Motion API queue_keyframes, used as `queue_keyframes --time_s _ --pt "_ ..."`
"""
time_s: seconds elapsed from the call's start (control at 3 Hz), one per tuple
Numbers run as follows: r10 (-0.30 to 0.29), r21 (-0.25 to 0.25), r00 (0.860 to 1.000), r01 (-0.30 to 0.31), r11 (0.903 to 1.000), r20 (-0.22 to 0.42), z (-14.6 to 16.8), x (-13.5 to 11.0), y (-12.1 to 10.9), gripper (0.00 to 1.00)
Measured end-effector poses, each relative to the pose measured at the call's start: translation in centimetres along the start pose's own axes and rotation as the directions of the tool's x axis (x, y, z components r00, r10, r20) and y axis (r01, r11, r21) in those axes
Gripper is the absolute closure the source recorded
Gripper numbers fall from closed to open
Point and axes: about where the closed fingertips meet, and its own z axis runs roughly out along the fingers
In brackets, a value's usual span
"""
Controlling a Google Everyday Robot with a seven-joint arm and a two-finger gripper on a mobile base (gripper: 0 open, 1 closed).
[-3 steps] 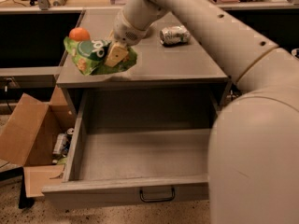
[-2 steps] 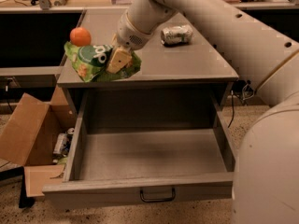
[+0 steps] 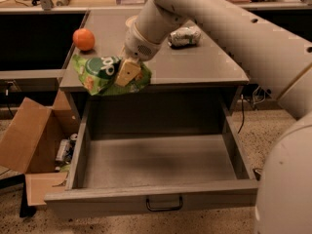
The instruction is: Place green rice chip bag into top drawer
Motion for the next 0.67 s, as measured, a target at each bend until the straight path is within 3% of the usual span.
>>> queue_keyframes --time_s 0.33,0.67 --pt "0.078 -0.048 0.994 -0.082 0.9955 -0.080 1.2 2.2 3.4 1.00" --pt "0.192 -0.105 0.959 -0.217 0.9705 -0.209 4.7 7.6 7.4 1.00"
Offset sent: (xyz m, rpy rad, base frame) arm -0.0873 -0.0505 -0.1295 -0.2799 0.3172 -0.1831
